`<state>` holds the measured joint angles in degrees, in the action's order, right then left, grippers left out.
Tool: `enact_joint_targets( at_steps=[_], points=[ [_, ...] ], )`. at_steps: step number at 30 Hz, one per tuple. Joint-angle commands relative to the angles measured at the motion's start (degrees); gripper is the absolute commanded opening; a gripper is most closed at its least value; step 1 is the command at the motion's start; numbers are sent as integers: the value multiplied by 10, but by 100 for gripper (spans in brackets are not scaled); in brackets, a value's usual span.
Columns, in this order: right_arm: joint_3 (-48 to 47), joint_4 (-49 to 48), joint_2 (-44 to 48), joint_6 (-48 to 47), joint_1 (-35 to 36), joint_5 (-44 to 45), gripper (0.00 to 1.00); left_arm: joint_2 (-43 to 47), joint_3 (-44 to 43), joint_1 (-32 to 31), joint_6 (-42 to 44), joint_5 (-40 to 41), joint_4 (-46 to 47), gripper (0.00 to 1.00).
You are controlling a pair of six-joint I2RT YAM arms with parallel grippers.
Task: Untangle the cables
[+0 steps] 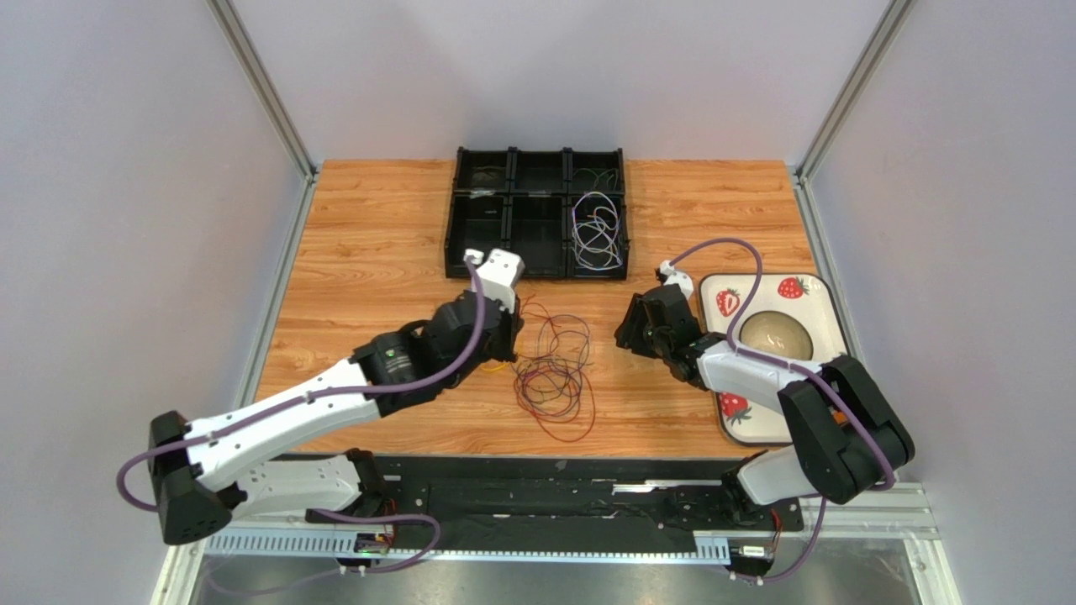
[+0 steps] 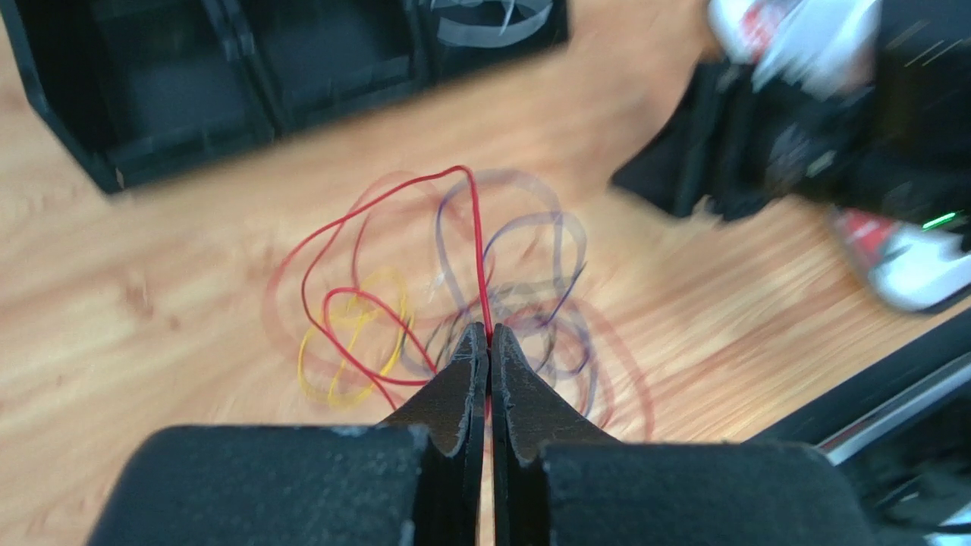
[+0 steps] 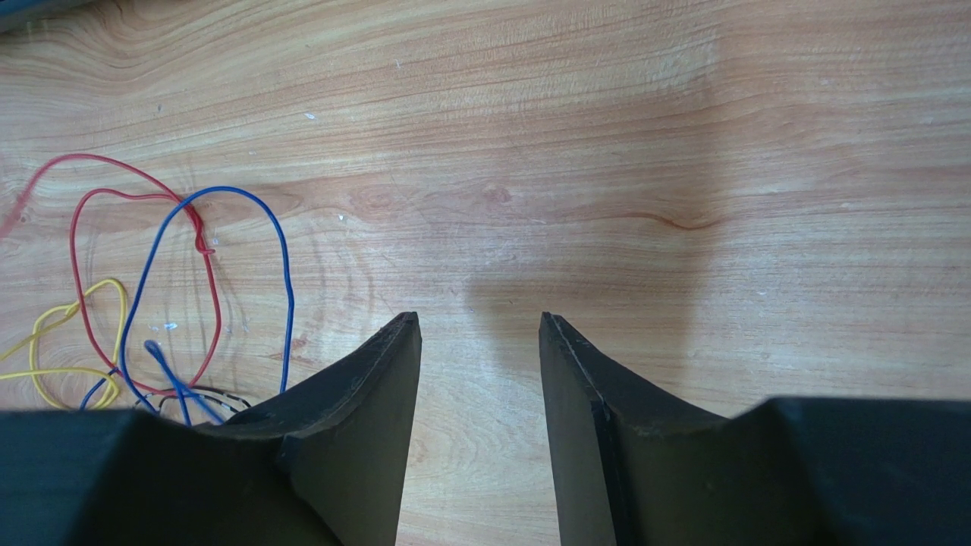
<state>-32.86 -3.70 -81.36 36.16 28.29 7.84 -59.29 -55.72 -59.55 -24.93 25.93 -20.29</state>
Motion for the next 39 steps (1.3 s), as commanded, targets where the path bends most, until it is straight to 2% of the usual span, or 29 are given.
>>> enact_joint_targets(
  at_steps=[1,3,4,6,11,14,18,24,31,39],
  points=[
    [-15,-21,2,-1,-3,0,47,-35,-12,-1,-54,21,-52,16],
    [-15,-21,1,-1,-2,-2,47,-61,-20,-1,-65,29,-69,30],
    [-15,-20,0,-1,-2,-1,47,-68,-21,-1,-65,30,-76,47],
    [-16,-21,0,-1,-3,-1,47,-91,-26,-1,-64,27,-84,55],
    [-17,-19,-2,-1,-3,-3,47,-152,-60,4,-54,55,-110,59],
    [-18,-19,-4,-2,-2,-4,47,-201,-95,34,-34,50,-113,59],
    [-19,-19,-6,-2,-2,-3,47,-256,-127,114,1,-3,-99,59],
    [-22,-17,-8,-2,-3,-3,47,-370,-178,183,53,-75,-77,59],
    [-26,-15,-13,-2,-2,-5,47,-441,-183,200,144,-153,-35,60],
    [-30,-11,-18,-2,-2,-5,47,-471,-195,221,158,-200,-40,59]
  ],
)
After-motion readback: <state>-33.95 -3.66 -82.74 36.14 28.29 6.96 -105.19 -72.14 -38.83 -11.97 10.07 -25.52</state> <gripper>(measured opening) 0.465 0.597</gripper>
